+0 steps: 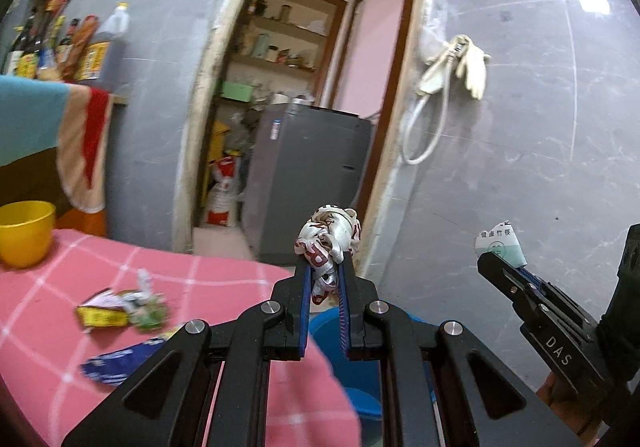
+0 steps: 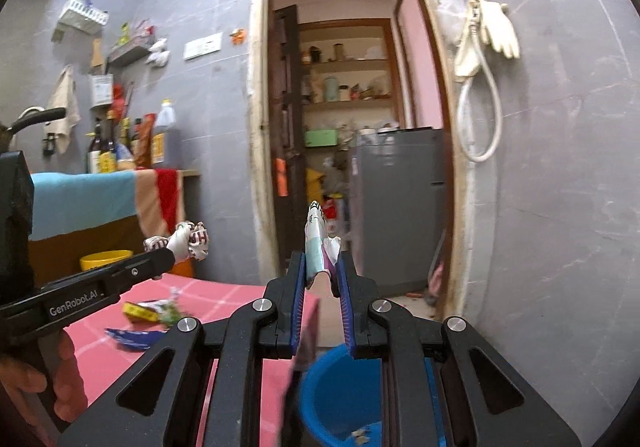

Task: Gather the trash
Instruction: 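Carry the white twisted wrapper with the left tool over the blue bucket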

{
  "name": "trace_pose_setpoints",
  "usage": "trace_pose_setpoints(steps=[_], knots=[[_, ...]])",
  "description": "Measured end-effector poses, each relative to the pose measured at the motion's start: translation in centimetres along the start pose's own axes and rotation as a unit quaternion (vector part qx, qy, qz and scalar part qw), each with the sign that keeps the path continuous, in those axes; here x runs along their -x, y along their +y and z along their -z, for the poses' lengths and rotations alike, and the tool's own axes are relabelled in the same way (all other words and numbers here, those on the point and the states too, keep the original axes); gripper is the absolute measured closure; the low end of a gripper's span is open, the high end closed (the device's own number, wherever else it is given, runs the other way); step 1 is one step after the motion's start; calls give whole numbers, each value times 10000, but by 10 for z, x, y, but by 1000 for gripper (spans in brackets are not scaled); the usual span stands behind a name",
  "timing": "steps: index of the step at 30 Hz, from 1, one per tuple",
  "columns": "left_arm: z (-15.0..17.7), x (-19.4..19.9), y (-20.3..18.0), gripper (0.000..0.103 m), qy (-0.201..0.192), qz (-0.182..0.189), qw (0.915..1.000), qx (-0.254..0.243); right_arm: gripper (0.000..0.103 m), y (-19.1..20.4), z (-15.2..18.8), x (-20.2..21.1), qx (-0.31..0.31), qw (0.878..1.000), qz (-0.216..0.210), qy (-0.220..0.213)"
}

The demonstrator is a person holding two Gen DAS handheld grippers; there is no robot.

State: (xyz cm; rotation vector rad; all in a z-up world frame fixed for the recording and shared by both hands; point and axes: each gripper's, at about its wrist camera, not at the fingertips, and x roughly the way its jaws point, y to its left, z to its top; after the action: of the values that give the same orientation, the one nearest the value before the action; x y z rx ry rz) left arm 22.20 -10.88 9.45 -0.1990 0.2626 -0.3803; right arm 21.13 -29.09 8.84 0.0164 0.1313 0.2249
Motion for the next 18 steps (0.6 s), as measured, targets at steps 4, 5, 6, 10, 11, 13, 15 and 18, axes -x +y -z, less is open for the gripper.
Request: trace_pose_setpoints(steps=[4,5,6,10,11,13,15,18], knots=[[5,-27,-18,93,217,160,9996,-74,89,-18,7,-4,-57,9997,212,88],[6,-34,-22,93,290,187,9994,-85,89,-24,10,-4,-75,9996,253,123],[8,-41,-24,93,383,217,9990,-81,88,-28,13,-7,-109,9993,294,182],[16,-72,-29,93,922,307,9953,-29,88,-45,29,-19,-332,9976,400,463],[18,-78,-30,93,1042,318,9940,-24,88,-49,33,-22,-371,9969,433,546],[23,-89,-31,93,1243,306,9918,-17,88,-55,41,-26,-439,9956,487,669],[28,-102,-31,93,1471,341,9885,0,88,-60,49,-32,-533,9940,510,808],[38,-115,-29,93,1735,343,9842,26,85,-67,58,-37,-625,9921,525,954]])
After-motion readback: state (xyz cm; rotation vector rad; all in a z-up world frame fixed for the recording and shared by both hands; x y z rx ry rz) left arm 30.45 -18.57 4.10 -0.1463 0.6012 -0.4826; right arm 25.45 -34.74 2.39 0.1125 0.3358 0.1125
